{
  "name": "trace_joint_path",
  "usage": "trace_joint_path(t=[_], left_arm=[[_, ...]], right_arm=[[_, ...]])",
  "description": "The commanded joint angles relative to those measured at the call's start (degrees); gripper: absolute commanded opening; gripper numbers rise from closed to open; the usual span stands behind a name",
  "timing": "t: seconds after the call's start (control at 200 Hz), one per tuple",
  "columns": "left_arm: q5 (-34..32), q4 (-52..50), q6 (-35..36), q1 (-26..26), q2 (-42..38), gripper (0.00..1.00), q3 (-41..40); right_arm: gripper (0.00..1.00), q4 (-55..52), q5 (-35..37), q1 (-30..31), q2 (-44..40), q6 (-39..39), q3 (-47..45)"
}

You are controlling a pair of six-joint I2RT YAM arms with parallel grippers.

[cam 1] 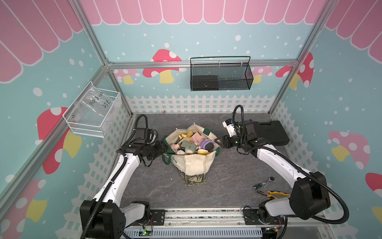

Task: Take out the pencil sharpeners from the tote bags
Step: Adjust the canvas bag at the center of the board, then pick up the canvas bag from the center of the board.

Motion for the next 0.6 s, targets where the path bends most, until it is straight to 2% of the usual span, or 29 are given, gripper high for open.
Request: trace_joint_path(t=[0.0, 0.18, 0.225, 0.255, 0.39, 0.465, 0.595], left_arm=[[-1.14, 2.38, -0.27, -0.38, 0.45, 0.55, -0.39], [-1.84, 2.39, 1.10, -0.65, 2.96, 0.47, 0.52], [-1.95, 2.11, 1.50, -0.61, 3.77, 0.39, 1.04], [-1.87, 1.96, 1.69, -0.64, 4.32, 0.29, 1.47], [-1.32, 1.14, 2.59, -0.60, 5.70, 0.00, 4.15], [-1.33, -0.78, 3.74, -0.18, 6.30, 0.00, 7.85], [-0.13, -4.20, 4.76, 3.36, 7.13, 0.00, 15.56]], right_arm=[[0.60, -1.69, -1.02, 0.49, 0.66, -1.27, -0.36], [0.55, -3.59, -1.04, 1.40, 2.68, -1.53, 0.72], [0.53, -4.00, -0.89, 1.84, 3.21, -1.73, 1.04], [0.52, -4.37, -0.80, 2.15, 3.54, -1.88, 1.35], [0.35, -4.41, -0.77, 3.29, 3.97, -1.57, 1.50], [0.25, -3.91, -1.44, 4.00, 3.65, -0.42, 1.29], [0.13, 0.47, -5.21, 7.05, 2.76, 3.54, -0.96]])
